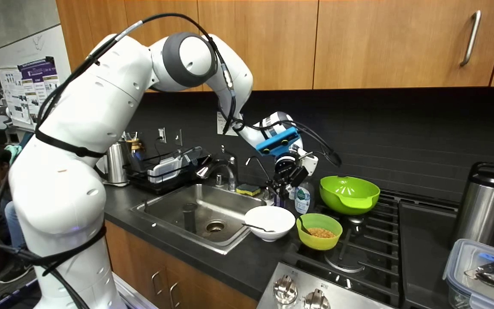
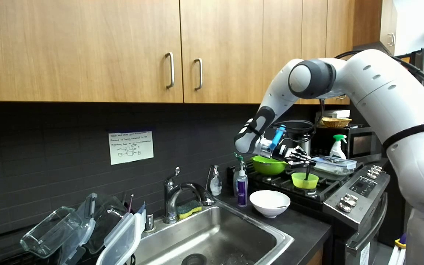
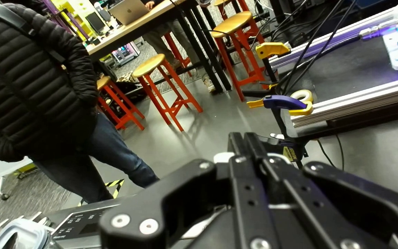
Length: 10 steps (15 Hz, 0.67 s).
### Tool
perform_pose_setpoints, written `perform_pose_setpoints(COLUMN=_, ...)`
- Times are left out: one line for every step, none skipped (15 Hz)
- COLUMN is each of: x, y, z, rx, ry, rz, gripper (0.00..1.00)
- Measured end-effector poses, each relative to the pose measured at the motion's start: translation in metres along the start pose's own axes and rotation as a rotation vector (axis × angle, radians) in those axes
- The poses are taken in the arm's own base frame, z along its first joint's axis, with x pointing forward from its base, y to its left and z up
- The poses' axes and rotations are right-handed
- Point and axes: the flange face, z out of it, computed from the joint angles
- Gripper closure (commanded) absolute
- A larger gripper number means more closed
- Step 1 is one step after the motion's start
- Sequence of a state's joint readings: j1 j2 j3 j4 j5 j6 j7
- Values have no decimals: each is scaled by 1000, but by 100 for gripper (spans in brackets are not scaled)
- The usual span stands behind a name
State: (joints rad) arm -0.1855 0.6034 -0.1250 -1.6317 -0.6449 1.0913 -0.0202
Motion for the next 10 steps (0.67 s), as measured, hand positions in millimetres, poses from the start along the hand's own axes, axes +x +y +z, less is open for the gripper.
perform_pose_setpoints(x=0, y=1, z=0, rx=0, ry=1, rz=4, gripper=99)
perform_pose_setpoints(x=0, y=2, z=-1, rx=0, ry=2, rz=9, gripper=99)
perform_pose_setpoints(x=0, y=3, z=-1, rx=1, ry=3, rz=13, gripper=99)
perform_pose_setpoints(x=1, y=3, z=-2, rx=1, ry=4, rz=17, gripper=99)
perform_pose_setpoints(x=1, y=4, z=-2, rx=2, ry=3, rz=20, gripper=99)
perform_pose_setpoints(x=2, y=5, z=-2, rx=2, ry=3, rz=23, gripper=99)
perform_pose_setpoints(x=3, y=5, z=-1, rx=2, ry=1, rz=25, gripper=99)
perform_pose_setpoints(x=5, y=6, z=0, rx=1, ry=-1, rz=28, gripper=99)
perform_pose_setpoints(x=7, y=6, z=1, rx=-1, ry=-4, rz=32, gripper=99)
perform_pose_setpoints(x=8, y=6, z=2, rx=-8, ry=-8, rz=37, gripper=99)
